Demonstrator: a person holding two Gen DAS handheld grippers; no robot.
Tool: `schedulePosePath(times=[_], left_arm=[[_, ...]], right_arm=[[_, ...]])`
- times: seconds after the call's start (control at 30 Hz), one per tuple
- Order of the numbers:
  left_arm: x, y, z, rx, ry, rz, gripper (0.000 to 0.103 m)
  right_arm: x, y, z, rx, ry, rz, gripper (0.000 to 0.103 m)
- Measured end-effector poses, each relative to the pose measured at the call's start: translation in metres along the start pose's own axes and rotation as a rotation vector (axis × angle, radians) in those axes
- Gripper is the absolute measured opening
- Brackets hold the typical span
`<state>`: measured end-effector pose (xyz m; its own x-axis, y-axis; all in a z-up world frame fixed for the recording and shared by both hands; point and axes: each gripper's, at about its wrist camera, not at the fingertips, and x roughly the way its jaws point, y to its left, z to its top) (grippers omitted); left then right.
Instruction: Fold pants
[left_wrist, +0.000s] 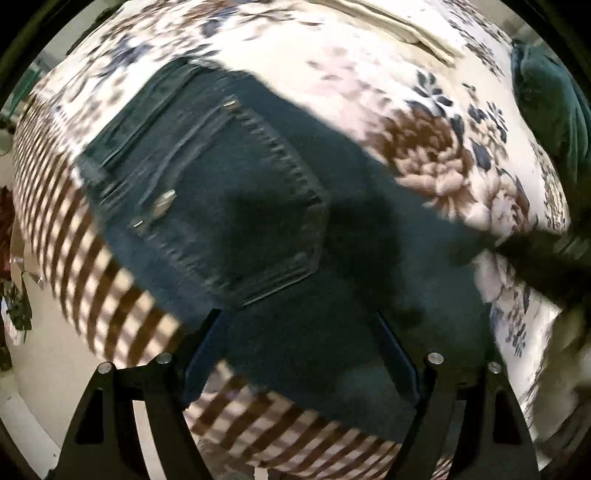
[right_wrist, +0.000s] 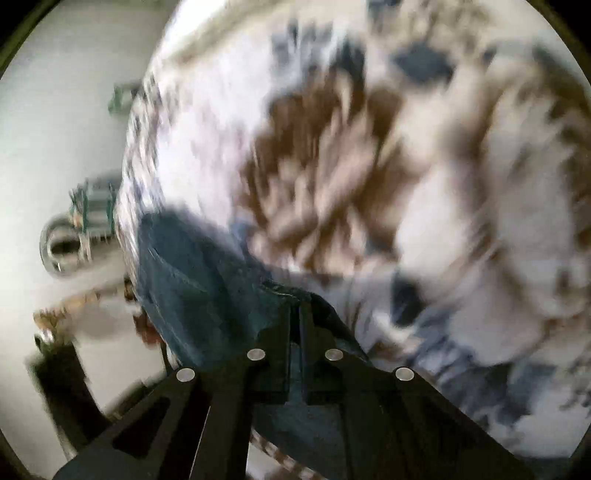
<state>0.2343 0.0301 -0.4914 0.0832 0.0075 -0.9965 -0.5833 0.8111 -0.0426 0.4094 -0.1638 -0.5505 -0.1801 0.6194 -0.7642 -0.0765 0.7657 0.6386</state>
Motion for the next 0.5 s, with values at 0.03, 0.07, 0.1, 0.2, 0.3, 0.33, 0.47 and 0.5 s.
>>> schedulePosePath(times=[0.03, 0.07, 0.1, 0.2, 0.3, 0.33, 0.47, 0.5], left_arm=[[0.002, 0.006, -0.004, -0.007, 0.007, 0.012, 0.08], [0.004, 0.008, -0.01, -0.019, 0.016, 0.028, 0.08], [0.009, 0.014, -0.013, -0.03, 0.03, 0.039, 0.08], [0.021, 0.034, -0.022, -0.087, 0.08, 0.053, 0.08], [0.022, 0.044, -0.024, -0.101, 0.084, 0.068, 0.08], [0.02, 0.047, -0.023, -0.101, 0.078, 0.066, 0.08], [0.009, 0.061, -0.024, -0.082, 0.061, 0.067, 0.08], [0.006, 0.066, -0.027, -0.077, 0.06, 0.067, 0.08]], right_arm=[[-0.007, 0.0, 0.004, 0.005, -0.017, -0.01, 0.003], [-0.008, 0.002, 0.009, -0.004, -0.023, -0.027, 0.003], [-0.007, 0.004, 0.012, -0.024, -0.013, -0.049, 0.003], [0.004, 0.007, 0.024, -0.108, -0.038, -0.315, 0.001], [0.007, -0.018, 0.036, 0.05, 0.052, -0.19, 0.006], [0.005, -0.026, 0.035, 0.099, 0.078, -0.109, 0.022], [0.007, -0.034, 0.028, 0.128, 0.093, -0.033, 0.07], [0.016, -0.034, 0.025, 0.137, 0.111, -0.028, 0.07]])
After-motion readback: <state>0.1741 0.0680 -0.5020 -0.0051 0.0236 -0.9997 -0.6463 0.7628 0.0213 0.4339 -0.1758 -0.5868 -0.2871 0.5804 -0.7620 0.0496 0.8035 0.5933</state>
